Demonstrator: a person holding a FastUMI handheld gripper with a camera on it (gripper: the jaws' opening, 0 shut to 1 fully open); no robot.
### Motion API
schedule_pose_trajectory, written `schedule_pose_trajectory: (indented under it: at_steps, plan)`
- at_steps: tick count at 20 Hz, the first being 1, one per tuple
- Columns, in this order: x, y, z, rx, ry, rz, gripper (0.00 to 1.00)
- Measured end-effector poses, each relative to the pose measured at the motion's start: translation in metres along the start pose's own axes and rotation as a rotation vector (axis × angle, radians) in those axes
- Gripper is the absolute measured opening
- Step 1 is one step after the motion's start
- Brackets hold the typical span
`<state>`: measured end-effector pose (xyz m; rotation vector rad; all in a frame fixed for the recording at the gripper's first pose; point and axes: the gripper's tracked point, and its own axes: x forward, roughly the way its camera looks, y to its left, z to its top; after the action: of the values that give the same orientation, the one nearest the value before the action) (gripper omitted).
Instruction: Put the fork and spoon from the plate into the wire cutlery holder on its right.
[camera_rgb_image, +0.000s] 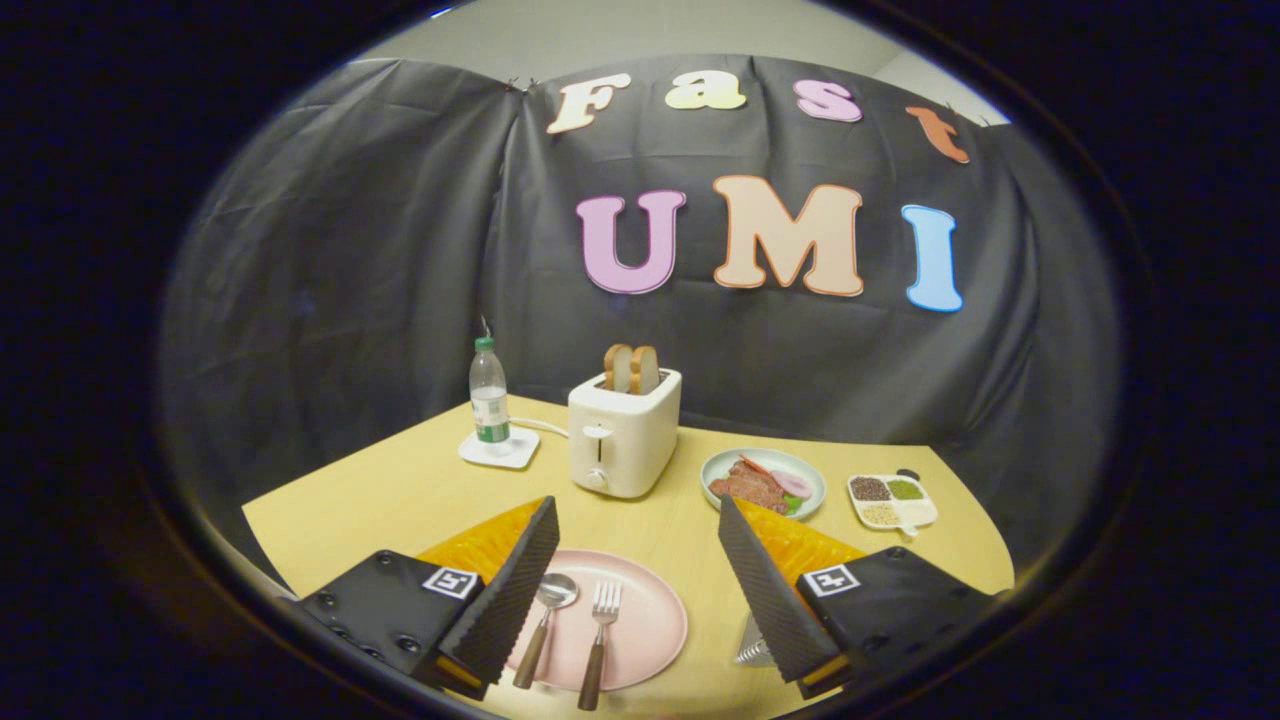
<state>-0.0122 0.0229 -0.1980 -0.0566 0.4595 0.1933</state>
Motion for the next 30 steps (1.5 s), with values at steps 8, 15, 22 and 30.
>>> schedule_pose_trajectory:
  at_steps: [8,15,22,30]
  plan:
    - [0.01,0.016,-0.067,-0.025,0.156,0.031,1.0]
    - [0.014,0.022,-0.122,-0.051,0.297,0.048,1.0]
    - [0.015,0.025,-0.164,-0.081,0.406,0.052,1.0]
    - [0.019,0.037,-0.194,-0.092,0.511,0.085,0.78]
